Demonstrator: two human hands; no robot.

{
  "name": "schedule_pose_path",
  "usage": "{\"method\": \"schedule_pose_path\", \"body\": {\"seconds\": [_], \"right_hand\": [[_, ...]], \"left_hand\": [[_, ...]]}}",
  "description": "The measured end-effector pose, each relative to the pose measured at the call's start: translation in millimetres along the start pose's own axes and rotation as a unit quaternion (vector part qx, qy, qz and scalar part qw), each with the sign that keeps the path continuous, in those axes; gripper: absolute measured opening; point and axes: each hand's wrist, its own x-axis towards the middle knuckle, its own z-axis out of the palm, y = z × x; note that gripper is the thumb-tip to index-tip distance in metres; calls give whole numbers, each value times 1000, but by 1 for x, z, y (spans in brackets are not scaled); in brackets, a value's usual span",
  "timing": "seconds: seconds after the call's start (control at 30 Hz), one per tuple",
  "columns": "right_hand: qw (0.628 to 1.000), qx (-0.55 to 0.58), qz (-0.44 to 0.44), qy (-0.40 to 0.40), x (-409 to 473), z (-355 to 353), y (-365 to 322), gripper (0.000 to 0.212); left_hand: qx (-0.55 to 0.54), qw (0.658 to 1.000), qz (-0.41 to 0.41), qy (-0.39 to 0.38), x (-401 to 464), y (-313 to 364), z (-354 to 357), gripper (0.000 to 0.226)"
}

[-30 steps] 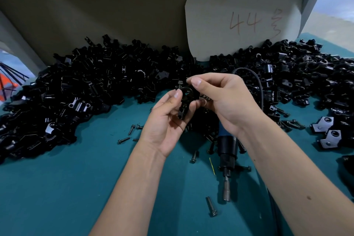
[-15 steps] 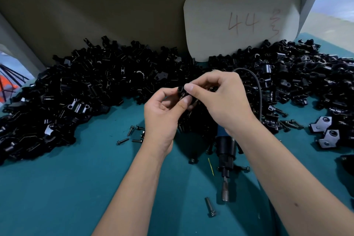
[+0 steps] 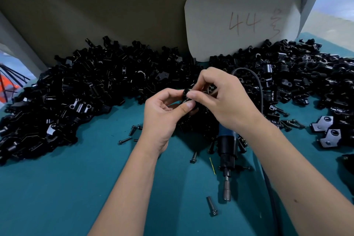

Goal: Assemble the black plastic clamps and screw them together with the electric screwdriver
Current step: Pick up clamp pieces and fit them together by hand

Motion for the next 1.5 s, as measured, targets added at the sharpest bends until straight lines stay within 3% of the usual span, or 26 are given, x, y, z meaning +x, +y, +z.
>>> {"method": "schedule_pose_path", "body": {"seconds": [0.3, 0.4, 0.5, 0.67, 0.87, 1.07, 1.2, 1.27, 1.4, 1.5], "right_hand": [[989, -118, -89, 14, -1, 5, -1, 37], [984, -165, -67, 11, -2, 5, -6, 47], [977, -209, -19, -45, 0, 2, -13, 59], [967, -211, -12, -141, 4, -3, -16, 33], [983, -174, -10, -59, 2, 0, -8, 45], [988, -153, -27, -25, -2, 7, 4, 30], [987, -157, -29, -6, 0, 9, -1, 53], [985, -169, -9, -33, -1, 6, -4, 61], [981, -169, -12, -98, -3, 3, -6, 33], [987, -140, -14, -73, -2, 3, -5, 36]], "left_hand": [[20, 999, 13, -24, -1, 1, 1, 20], [36, 999, 13, -27, 0, -2, 1, 23], [36, 999, 10, -12, 0, -3, 1, 21], [-32, 999, 3, -11, 0, 1, -6, 24], [-35, 998, 9, -47, 0, 4, -7, 21], [-11, 999, -7, -37, 0, 1, -5, 22], [-5, 999, -14, -42, -1, -1, -3, 21], [5, 999, -26, -35, -1, -3, -1, 23], [-25, 999, -47, 2, -1, 0, -5, 21], [-34, 998, -43, -19, -1, 2, -4, 20]]}}
